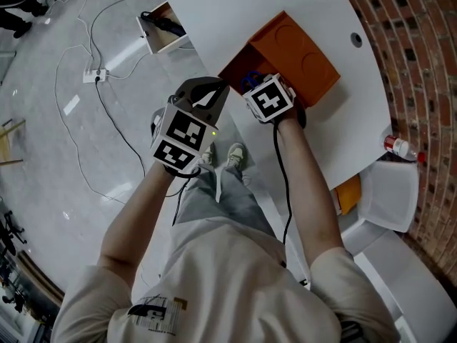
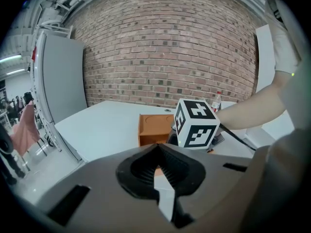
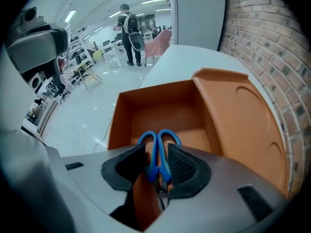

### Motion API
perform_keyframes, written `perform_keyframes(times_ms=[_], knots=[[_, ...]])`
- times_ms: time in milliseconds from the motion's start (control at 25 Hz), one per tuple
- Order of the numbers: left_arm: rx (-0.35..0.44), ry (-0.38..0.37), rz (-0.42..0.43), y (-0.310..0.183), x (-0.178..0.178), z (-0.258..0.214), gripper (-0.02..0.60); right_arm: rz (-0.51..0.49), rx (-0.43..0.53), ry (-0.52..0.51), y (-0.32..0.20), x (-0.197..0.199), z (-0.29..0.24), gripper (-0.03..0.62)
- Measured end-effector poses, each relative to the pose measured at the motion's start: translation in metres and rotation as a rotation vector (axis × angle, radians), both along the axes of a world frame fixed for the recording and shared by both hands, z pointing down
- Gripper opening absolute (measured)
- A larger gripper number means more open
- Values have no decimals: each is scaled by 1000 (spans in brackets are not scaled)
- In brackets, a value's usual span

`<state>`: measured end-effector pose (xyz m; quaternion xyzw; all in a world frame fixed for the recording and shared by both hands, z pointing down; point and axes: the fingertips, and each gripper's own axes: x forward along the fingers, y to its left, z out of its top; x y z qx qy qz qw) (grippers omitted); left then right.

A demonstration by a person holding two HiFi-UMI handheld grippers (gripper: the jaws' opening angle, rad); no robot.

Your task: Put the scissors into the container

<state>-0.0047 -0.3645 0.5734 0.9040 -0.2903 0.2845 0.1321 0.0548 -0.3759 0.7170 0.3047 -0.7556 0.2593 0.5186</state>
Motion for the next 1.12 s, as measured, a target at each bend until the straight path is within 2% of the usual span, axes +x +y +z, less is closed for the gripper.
perform_keyframes(times_ms=[80,200,400,680,920,1120], knots=[[3,-3,2,3,0,-3,8,1,18,5,-2,3,-5,141],[17,-6,7,6,1,-14,8,11,-23,11,7,11,-8,122],[66,2,2,4,4,-41,8,22,37,-3,0,18,-38,75],[154,36,29,7,12,-101,8,-22,222,-23,-11,19,-134,74],[254,22,42,11,15,-155,8,-6,405,-54,-11,25,-227,30],[344,56,40,15,16,-211,8,6,549,-104,1,25,-305,17]])
